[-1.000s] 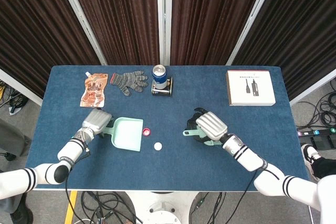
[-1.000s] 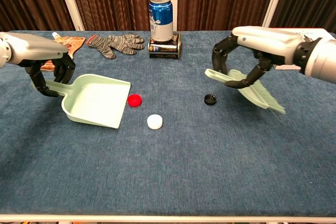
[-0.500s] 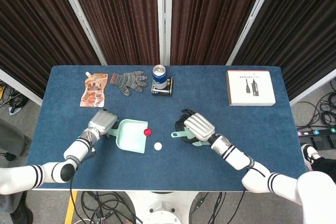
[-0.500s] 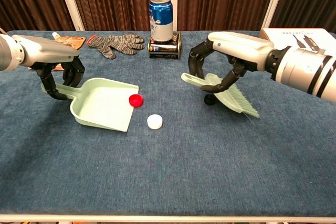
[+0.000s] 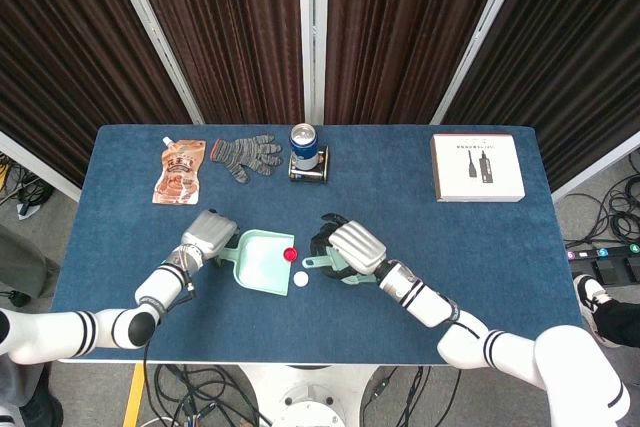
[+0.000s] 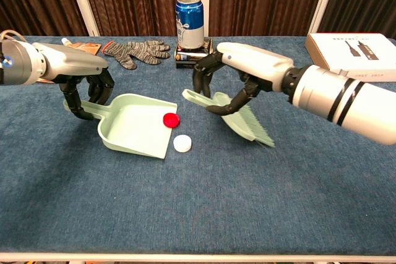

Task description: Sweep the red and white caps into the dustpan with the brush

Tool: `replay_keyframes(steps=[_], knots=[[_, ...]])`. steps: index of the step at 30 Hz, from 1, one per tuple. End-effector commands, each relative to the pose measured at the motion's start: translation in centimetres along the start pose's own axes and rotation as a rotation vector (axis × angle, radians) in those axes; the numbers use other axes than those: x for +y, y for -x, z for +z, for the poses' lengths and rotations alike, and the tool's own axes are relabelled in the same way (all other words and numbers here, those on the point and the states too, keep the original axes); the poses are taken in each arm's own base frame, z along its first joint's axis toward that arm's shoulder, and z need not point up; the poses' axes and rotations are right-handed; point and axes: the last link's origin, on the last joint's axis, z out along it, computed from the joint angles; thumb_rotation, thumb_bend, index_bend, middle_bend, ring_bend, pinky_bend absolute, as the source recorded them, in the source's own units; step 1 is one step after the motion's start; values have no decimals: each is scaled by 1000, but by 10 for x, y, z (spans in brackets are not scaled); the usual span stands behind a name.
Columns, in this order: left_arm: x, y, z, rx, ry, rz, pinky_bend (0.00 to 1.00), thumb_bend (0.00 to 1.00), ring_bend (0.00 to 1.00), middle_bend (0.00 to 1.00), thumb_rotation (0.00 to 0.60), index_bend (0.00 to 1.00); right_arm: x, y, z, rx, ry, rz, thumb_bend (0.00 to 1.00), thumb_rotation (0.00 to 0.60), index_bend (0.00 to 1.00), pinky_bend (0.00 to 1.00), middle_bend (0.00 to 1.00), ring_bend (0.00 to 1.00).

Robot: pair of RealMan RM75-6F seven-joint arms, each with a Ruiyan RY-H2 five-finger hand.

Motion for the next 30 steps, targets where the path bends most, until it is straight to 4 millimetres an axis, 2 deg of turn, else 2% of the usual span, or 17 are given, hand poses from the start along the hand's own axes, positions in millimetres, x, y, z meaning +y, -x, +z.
replay_keyframes(steps=[1,15,30], knots=[[5,-1,1,1,6,2,242,338,390,547,600,569,-6,3,6,13,-13,22,537,600,787,144,672,341],[30,-8,7,1,36,-11,243,338,390,548,600,569,-20,15,14,45,-27,84,545,600,792,141,676,347],[44,-7,10,-4,48,-17,243,338,398,548,600,569,-42,30,27,115,-71,186,562,600,814,129,688,359]])
